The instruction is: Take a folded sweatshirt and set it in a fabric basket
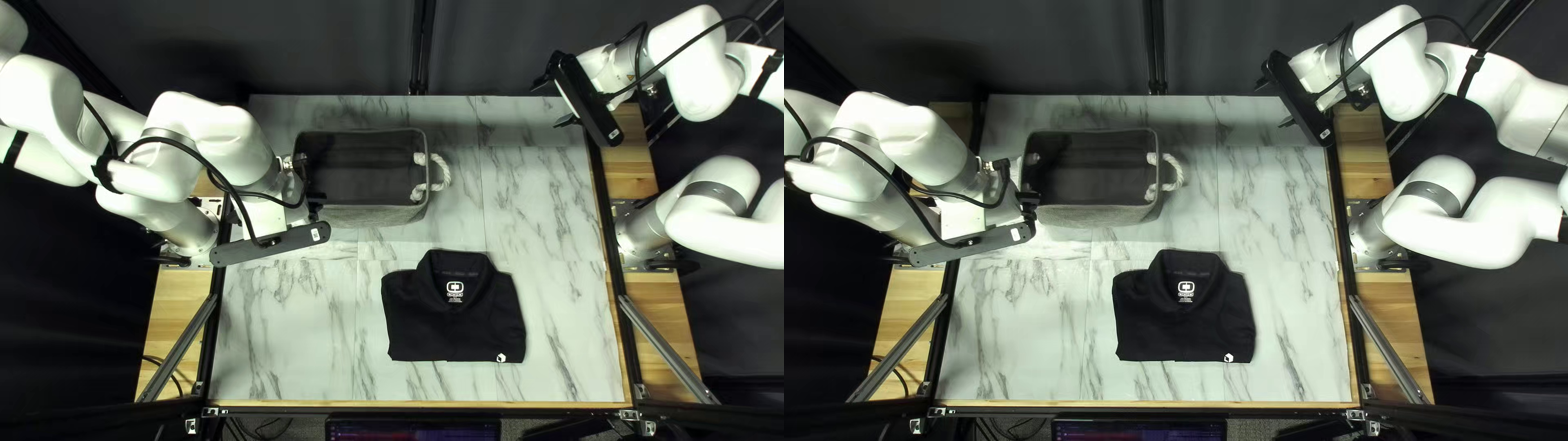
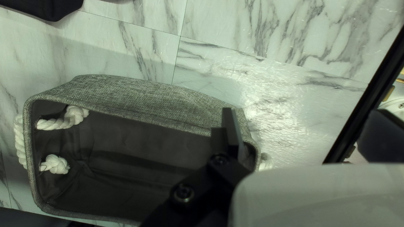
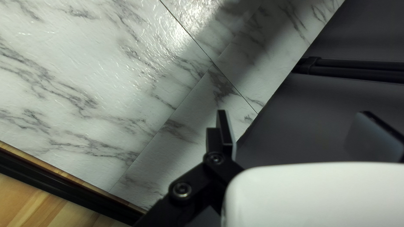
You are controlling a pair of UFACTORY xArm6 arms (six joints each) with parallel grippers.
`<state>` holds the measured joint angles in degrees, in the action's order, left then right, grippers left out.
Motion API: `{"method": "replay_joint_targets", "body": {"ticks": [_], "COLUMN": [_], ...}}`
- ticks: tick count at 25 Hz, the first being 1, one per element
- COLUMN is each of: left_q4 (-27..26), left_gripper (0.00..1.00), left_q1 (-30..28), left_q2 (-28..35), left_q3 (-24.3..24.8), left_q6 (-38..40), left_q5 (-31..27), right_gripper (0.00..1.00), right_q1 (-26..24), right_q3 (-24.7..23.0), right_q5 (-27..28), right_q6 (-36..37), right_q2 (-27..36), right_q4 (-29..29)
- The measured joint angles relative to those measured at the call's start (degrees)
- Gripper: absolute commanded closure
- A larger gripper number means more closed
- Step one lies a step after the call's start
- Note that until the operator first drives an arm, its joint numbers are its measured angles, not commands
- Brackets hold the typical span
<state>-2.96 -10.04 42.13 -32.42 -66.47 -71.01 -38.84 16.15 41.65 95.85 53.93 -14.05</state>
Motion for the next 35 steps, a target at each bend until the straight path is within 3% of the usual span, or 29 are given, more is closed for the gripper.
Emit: {"method": "replay_joint_targets", "body": {"ticks": [3,7,12,15,17,20,24,31,35], "left_q4": [0.0,0.0,0.0,0.0,0.0,0.0,0.0,-0.2,1.0], "left_gripper": [0.0,0.0,0.0,0.0,0.0,0.0,0.0,0.0,0.0], "left_q1": [0.0,0.0,0.0,0.0,0.0,0.0,0.0,-0.5,-4.0], "left_q2": [0.0,0.0,0.0,0.0,0.0,0.0,0.0,-0.3,-5.4], "left_q3": [0.0,0.0,0.0,0.0,0.0,0.0,0.0,-0.5,-2.8], "left_q6": [0.0,0.0,0.0,0.0,0.0,0.0,0.0,0.4,4.6], "left_q5": [0.0,0.0,0.0,0.0,0.0,0.0,0.0,0.4,5.7], "right_gripper": [0.0,0.0,0.0,0.0,0.0,0.0,0.0,0.0,0.0], "right_q1": [3.2,12.5,31.4,44.7,50.3,52.2,51.0,50.9,51.9], "right_q3": [-0.4,-0.9,0.5,2.9,4.4,3.9,2.6,2.5,-0.7], "right_q5": [1.4,6.1,12.1,14.2,15.1,13.8,10.9,10.6,9.4], "right_q6": [-5.0,-18.6,-43.6,-59.1,-64.5,-64.0,-59.3,-58.9,-61.6], "right_q2": [2.0,7.0,7.4,1.8,-1.4,-3.1,-5.0,-5.1,-1.6], "right_q4": [3.1,11.4,21.8,26.6,27.6,25.8,23.0,22.8,24.8]}}
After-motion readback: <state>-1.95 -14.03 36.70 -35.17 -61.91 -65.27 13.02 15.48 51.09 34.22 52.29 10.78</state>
